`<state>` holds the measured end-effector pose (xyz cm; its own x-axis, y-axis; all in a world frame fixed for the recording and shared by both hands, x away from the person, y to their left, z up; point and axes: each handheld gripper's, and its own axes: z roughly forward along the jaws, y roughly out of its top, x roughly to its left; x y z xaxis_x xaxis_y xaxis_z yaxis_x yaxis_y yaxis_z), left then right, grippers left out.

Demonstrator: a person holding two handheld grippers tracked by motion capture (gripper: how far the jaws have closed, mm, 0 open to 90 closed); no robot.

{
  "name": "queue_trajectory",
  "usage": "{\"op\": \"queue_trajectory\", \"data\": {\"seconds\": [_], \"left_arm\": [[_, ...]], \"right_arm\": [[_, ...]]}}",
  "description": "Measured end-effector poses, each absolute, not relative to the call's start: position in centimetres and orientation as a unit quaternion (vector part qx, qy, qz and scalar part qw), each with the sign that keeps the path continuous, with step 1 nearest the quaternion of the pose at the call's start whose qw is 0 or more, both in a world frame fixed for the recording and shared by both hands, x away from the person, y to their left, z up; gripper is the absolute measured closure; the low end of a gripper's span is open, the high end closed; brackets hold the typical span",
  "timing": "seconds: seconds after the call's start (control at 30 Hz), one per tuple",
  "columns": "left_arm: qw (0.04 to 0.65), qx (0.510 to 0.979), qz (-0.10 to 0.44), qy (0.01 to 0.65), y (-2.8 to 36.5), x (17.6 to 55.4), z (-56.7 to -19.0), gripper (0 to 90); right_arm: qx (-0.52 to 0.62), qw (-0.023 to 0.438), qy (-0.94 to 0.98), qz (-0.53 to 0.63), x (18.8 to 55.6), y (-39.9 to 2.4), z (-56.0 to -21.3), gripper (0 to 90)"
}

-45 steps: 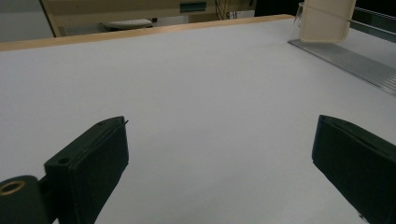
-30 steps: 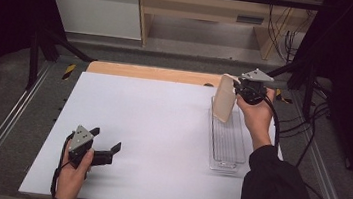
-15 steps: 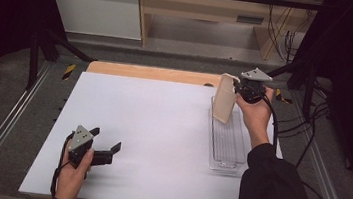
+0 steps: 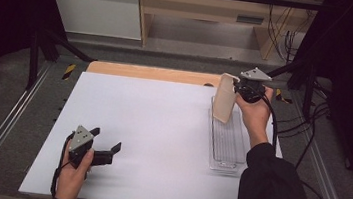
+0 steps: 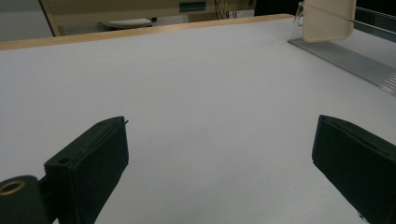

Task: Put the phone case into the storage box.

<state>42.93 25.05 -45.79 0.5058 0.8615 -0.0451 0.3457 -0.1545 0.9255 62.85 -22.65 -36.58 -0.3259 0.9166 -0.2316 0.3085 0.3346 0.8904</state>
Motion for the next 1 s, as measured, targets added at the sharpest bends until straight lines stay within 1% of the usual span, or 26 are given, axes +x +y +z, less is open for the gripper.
{"op": "queue_trajectory", "data": {"seconds": [0.83, 0.9, 1.0], "left_arm": [[0.494, 0.713, 0.260, 0.425, 25.0, 42.9, -45.8, 3.5], [0.494, 0.712, 0.260, 0.426, 25.1, 43.0, -45.9, 3.5], [0.495, 0.712, 0.260, 0.424, 25.1, 42.9, -45.8, 3.5]], "right_arm": [[0.438, 0.400, 0.711, 0.377, 64.0, -22.3, -36.9, 72.7], [0.440, 0.397, 0.710, 0.379, 64.1, -22.4, -37.0, 71.1], [0.446, 0.392, 0.709, 0.381, 64.2, -22.3, -37.1, 61.6]]}}
